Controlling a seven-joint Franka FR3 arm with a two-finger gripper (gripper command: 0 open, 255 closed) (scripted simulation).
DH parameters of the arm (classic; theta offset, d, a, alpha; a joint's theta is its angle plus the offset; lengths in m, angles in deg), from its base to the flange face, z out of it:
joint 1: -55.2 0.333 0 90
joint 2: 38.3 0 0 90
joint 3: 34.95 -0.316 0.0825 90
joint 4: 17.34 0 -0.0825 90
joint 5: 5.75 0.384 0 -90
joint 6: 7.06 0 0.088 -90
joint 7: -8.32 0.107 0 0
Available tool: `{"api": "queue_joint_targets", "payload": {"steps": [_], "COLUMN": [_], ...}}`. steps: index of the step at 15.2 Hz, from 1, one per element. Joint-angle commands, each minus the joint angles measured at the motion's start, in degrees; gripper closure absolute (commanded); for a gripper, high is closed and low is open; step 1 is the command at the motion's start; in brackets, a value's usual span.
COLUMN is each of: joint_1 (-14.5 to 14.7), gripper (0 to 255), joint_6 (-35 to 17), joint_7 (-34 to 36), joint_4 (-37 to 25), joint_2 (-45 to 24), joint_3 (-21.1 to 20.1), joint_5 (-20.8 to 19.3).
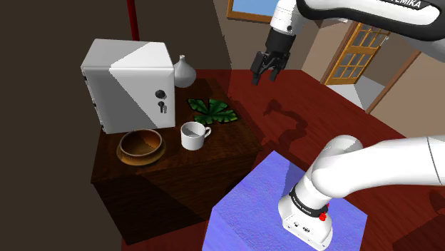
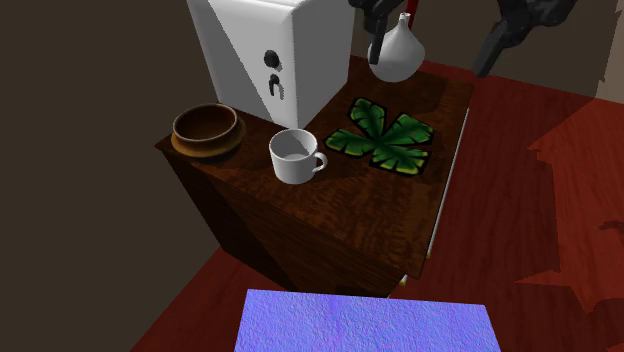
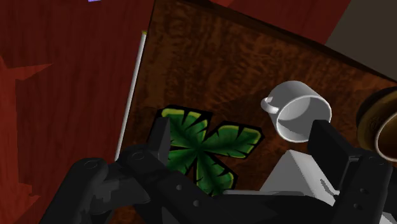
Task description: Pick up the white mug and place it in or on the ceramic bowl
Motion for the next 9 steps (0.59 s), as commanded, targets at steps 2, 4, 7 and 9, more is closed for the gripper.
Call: {"api": "queue_joint_targets", "payload": {"steps": [2, 4, 7, 9], "joint_1": [0.3, 0.8, 1.5, 2.0], "gripper": [0, 0, 0, 0], "joint_6": [-1.4, -4.3, -8.5, -11.3], "joint_7": [0.7, 2.2, 4.3, 5.7], "joint_4": [0.6, 1.5, 2.4, 2.6], "joint_2": [-1.0, -3.3, -7.2, -10.1], "joint_3": [-0.8, -2.4, -4.8, -6.3], "joint_5": [0.3, 1.0, 1.8, 2.1]}}
